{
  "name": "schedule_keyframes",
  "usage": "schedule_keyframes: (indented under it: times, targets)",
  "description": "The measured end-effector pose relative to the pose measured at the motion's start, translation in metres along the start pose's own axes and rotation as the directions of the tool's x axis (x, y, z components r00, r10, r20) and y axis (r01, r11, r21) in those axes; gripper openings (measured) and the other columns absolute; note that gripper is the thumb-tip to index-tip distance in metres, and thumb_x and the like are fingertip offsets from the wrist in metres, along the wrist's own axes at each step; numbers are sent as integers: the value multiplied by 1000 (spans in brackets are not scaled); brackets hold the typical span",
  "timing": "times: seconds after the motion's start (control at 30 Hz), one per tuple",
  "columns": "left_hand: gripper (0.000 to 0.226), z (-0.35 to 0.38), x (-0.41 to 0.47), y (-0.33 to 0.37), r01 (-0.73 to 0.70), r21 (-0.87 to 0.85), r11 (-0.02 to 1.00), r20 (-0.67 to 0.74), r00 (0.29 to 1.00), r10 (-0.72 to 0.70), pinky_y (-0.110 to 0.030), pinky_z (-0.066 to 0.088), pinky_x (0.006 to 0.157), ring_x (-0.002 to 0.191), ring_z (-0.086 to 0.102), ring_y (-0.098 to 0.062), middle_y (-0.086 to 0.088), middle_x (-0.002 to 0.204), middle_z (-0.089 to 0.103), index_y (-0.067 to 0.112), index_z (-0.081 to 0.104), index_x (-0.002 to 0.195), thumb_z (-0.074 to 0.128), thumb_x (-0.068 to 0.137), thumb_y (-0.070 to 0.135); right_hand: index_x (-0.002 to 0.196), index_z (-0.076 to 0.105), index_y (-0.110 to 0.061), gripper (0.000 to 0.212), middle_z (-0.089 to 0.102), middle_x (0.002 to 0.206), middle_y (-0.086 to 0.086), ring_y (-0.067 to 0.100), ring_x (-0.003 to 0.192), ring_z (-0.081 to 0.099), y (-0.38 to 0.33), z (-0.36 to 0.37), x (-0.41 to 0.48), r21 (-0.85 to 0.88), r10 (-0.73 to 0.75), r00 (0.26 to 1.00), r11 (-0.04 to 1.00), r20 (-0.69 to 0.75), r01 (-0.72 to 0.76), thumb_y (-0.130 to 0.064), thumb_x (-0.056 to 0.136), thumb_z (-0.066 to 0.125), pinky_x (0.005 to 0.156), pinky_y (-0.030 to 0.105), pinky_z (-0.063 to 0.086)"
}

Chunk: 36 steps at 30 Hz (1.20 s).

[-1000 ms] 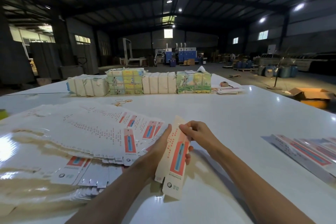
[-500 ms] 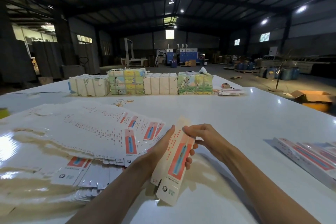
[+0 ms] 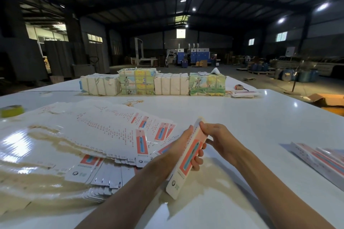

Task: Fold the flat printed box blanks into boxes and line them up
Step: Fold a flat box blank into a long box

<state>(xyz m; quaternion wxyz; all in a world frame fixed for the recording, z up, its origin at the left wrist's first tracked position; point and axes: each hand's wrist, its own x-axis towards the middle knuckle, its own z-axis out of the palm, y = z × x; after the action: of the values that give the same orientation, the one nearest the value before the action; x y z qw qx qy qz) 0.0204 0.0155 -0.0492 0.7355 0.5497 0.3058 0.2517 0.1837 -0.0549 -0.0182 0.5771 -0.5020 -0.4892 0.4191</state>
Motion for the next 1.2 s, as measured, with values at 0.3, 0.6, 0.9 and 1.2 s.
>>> schedule_keyframes:
  times: [0.3,0.6,0.9,1.2]
  targets:
    - [51,1,-1,6,53,-401,915,238,970,48,-31,60,53,56,66,-21,-12,76,64,7,66,93,82,81,53,138,46,-27,45,77,93,16,28,88,76,14,21,2,67,-66,995,995,-69,70,-36,100,69,87,42,65]
    - [51,1,-1,0,-355,237,904,-186,897,401,-28,63,64,90,79,-13,14,95,78,45,57,123,53,86,80,129,49,-34,44,82,92,-1,17,93,79,20,10,5,-117,-211,947,975,-242,187,-56,96,68,77,22,60]
    - [96,2,-7,7,-453,486,747,25,862,507,-13,57,65,103,72,4,26,124,66,64,28,142,89,69,56,127,57,-31,41,82,97,-6,16,92,80,17,10,0,-91,-223,947,974,-231,208,-49,94,74,68,18,61]
    - [72,3,-8,8,-406,558,724,-83,840,536,-5,48,52,94,66,18,29,109,62,59,37,125,87,76,41,131,63,-31,31,82,104,-2,20,99,79,13,12,-3,-151,-229,964,966,-133,209,-37,101,69,81,27,65]
